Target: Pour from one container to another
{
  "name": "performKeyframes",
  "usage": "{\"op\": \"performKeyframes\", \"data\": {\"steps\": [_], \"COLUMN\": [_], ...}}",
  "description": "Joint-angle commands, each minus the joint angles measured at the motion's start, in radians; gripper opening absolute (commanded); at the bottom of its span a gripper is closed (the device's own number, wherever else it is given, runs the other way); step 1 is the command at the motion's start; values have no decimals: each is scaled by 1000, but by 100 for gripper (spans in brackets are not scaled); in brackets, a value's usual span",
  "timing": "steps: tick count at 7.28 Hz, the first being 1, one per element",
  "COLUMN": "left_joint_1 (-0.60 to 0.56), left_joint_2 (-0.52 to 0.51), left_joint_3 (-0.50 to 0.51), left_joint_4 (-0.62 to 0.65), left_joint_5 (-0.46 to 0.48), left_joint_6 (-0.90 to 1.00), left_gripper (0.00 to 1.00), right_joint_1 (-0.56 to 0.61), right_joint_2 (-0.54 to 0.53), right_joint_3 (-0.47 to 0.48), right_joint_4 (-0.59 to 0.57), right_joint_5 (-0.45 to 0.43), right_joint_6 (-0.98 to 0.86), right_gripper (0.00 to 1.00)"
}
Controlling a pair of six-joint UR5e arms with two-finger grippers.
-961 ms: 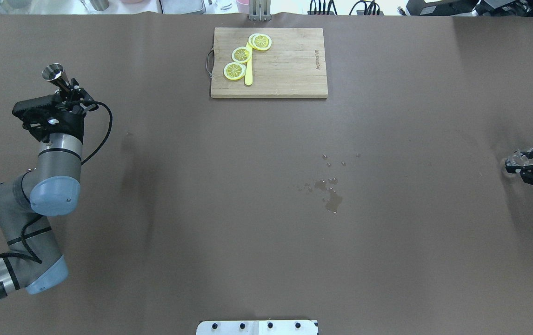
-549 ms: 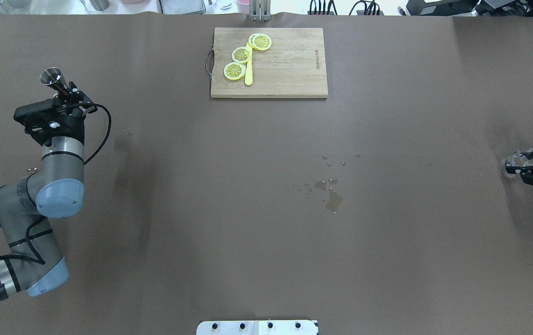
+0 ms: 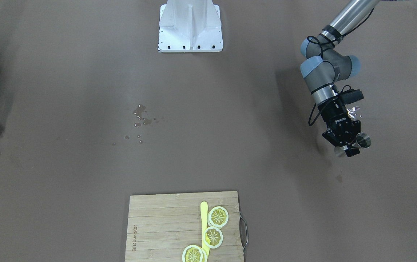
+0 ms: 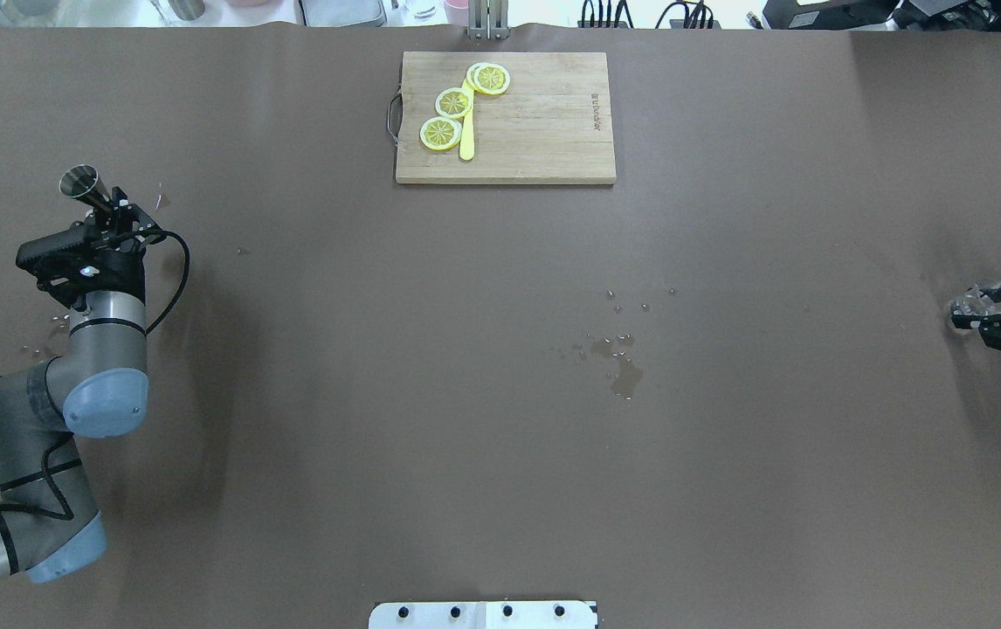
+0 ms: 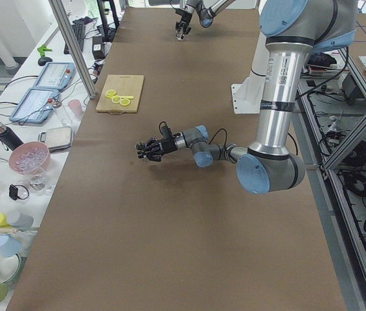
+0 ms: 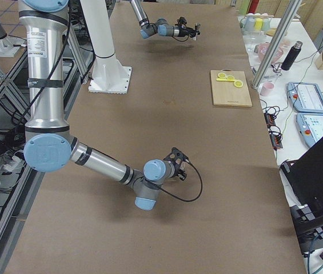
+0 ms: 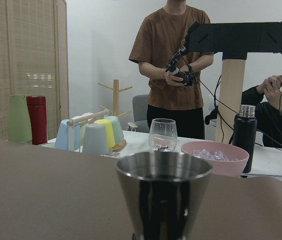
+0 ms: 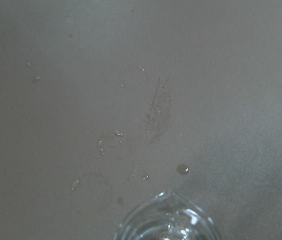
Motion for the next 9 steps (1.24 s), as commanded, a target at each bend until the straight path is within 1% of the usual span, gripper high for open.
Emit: {"op": "performKeyframes", "data": {"steps": [1, 2, 3, 4, 6, 7, 8, 9], "left_joint_1": [35, 42, 47, 55, 62, 69, 73, 73], "left_joint_2": [26, 31, 40, 45, 45, 45, 45, 45], "left_joint_3": [-2, -3, -6, -7, -7, -8, -8, -8], "left_joint_4": [0, 0, 0, 0, 2, 3, 9, 20], "left_joint_5": [24, 25, 39, 48, 48, 53, 53, 53], "left_joint_6": [-45, -56, -57, -74, -77, -77, -77, -77], "left_gripper": [0, 0, 0, 0, 3, 9, 12, 17], "right_joint_1": [0, 0, 2, 0, 0, 0, 0, 2], "right_joint_2": [-3, -4, -12, -9, -7, -7, -7, -7], "right_joint_3": [-1, -1, -1, -9, -12, -12, -13, -12], "right_joint_4": [9, 15, 22, 36, 36, 36, 36, 38], "right_joint_5": [0, -1, -3, -5, -8, -9, -11, -8], "right_joint_6": [0, 0, 0, 0, -2, -2, -2, 0], "right_gripper": [8, 11, 22, 99, 100, 100, 100, 100]}}
